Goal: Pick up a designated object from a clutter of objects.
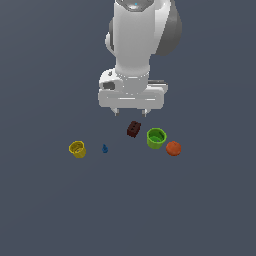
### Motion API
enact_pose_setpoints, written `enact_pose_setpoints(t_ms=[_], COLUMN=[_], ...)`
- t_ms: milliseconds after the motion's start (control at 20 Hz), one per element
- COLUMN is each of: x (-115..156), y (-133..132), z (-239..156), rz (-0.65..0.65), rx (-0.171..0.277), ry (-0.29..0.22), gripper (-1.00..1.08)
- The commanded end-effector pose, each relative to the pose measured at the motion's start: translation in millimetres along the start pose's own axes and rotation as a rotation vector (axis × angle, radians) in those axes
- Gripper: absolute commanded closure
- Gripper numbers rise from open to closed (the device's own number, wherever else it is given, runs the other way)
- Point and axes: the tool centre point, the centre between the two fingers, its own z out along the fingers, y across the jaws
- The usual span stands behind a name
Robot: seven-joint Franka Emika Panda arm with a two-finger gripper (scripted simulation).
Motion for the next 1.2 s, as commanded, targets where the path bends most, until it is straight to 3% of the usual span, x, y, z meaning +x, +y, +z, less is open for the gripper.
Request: enact_pose_setpoints(t_ms=[0,700,1150], x=[-6,-70,-114], y=[-2,-16,-20], z=[20,140,186], rz=[0.032,0.257,0.367], rx=[0.0,0.004,0.007], ry=[-0.001,-0.009,-0.014], gripper=[-0.92,-0.92,-0.92])
